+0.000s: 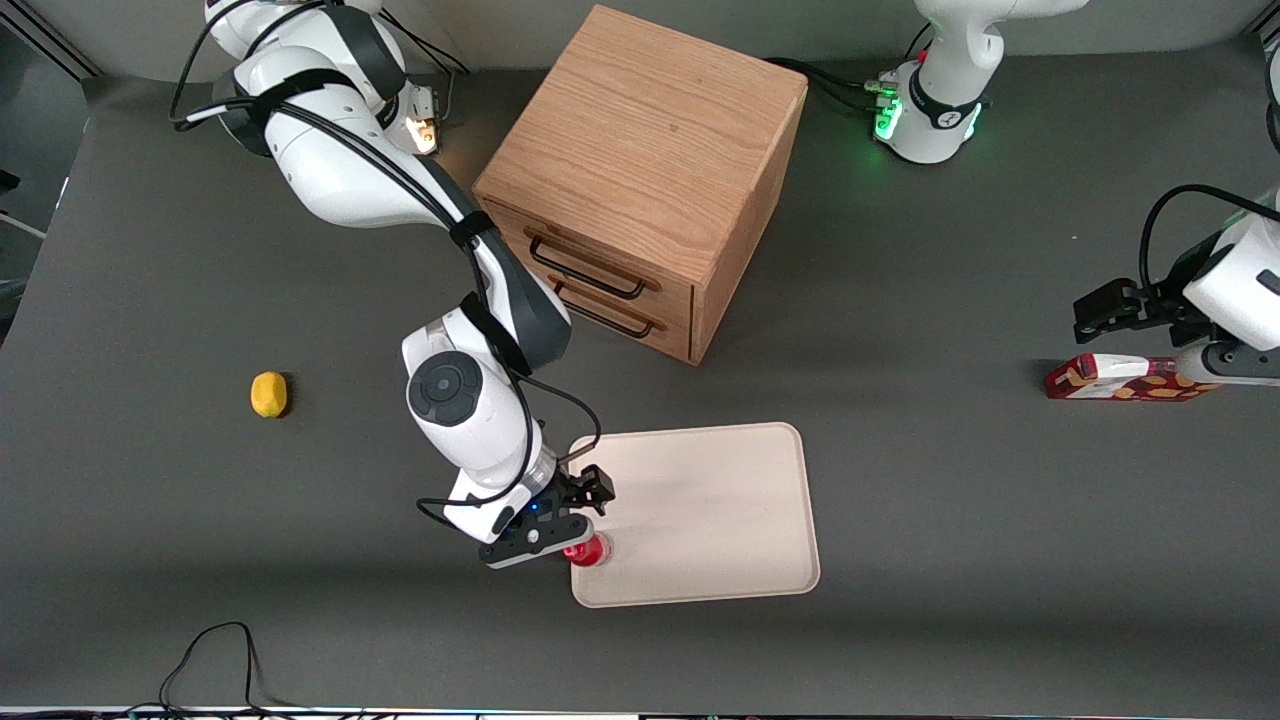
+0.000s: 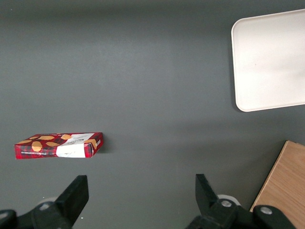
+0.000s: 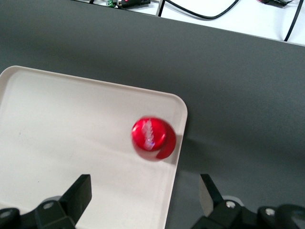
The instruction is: Place coke bottle on tray
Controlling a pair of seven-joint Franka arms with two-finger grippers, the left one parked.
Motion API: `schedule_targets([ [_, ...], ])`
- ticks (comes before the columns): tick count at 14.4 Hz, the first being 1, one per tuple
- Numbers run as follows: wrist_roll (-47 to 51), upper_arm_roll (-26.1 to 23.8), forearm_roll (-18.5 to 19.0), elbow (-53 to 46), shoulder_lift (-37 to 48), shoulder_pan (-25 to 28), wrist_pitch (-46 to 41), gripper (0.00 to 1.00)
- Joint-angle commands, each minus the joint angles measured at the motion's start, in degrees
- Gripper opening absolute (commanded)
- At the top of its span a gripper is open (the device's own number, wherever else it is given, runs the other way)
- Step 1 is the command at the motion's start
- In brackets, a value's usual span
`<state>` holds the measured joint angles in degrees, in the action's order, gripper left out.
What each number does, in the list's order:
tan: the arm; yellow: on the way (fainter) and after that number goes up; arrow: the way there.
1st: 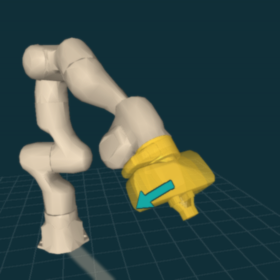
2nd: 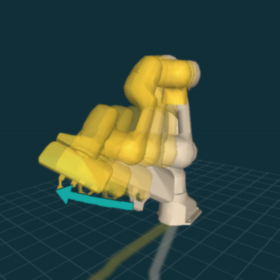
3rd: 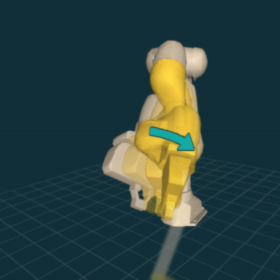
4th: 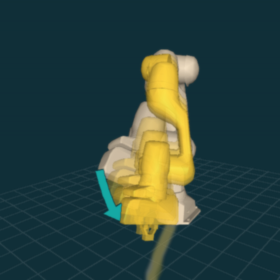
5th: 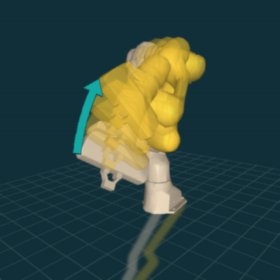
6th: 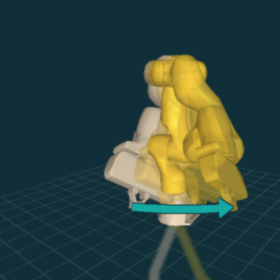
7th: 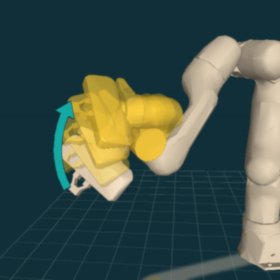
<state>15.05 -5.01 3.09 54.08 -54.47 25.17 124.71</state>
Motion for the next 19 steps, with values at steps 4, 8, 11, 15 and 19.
schedule_targets([
  [4, 2.44, 0.26, 2.10, -1.87, -0.73, 0.50, -0.25, 1.00],
  [8, 1.66, 0.26, 2.63, -1.61, 1.82, -0.29, -6.12, 1.00],
  [11, 0.69, 0.27, 2.63, -1.35, 5.50, -2.04, -14.64, 1.00],
  [15, -1.69, 0.26, 1.58, 8.03, 14.98, -5.82, -19.68, 1.00],
  [19, -10.35, 0.44, -4.11, 24.63, 30.26, -12.67, -19.77, 1.00],
])
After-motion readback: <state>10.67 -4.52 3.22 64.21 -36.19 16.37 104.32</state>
